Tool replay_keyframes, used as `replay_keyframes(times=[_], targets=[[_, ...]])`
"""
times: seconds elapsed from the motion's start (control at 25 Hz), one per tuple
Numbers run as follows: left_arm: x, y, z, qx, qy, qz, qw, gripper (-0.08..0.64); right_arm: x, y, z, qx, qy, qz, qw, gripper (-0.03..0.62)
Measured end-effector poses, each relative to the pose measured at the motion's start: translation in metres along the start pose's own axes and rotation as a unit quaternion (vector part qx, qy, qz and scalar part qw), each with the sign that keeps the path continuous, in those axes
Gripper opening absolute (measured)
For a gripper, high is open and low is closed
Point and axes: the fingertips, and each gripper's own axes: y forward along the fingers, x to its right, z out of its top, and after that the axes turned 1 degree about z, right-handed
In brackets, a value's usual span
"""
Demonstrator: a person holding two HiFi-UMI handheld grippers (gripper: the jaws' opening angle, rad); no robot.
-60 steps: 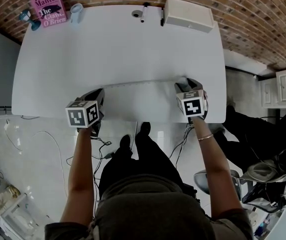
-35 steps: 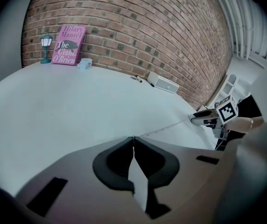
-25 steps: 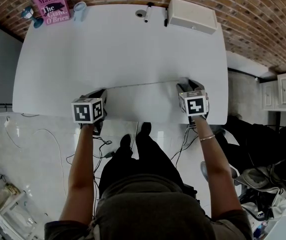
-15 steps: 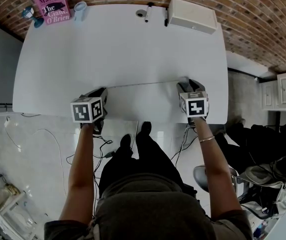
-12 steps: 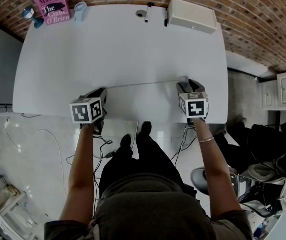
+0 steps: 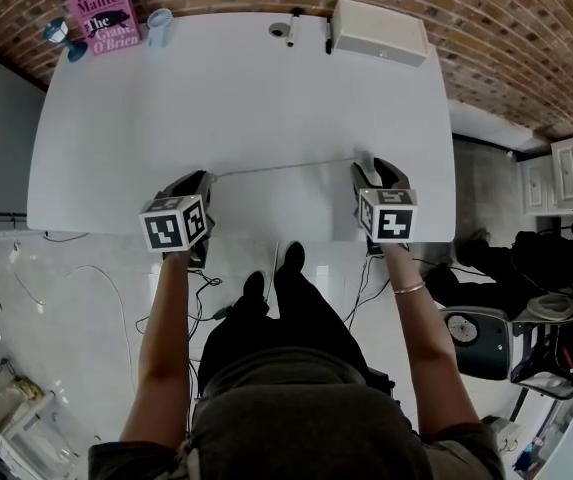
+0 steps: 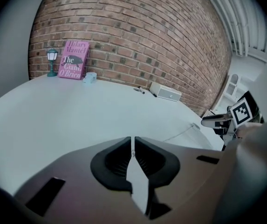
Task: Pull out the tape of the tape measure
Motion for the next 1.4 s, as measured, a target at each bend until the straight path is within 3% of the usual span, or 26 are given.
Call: replay_keyframes(times=[0.84,1.4], targets=[[0.05,-0.02,0.036,0.064,0.068,-0.037,0.9949,0.028,-0.048,-0.056,0.017,0.077,0.092,0.027,0.992,0.123],[0.079,-0.039,0.039,0.101,0.107,-0.062,0.9871,0.028,-0.071,-0.083,0.019,0.112,0.115,0.024,0.987,0.038]])
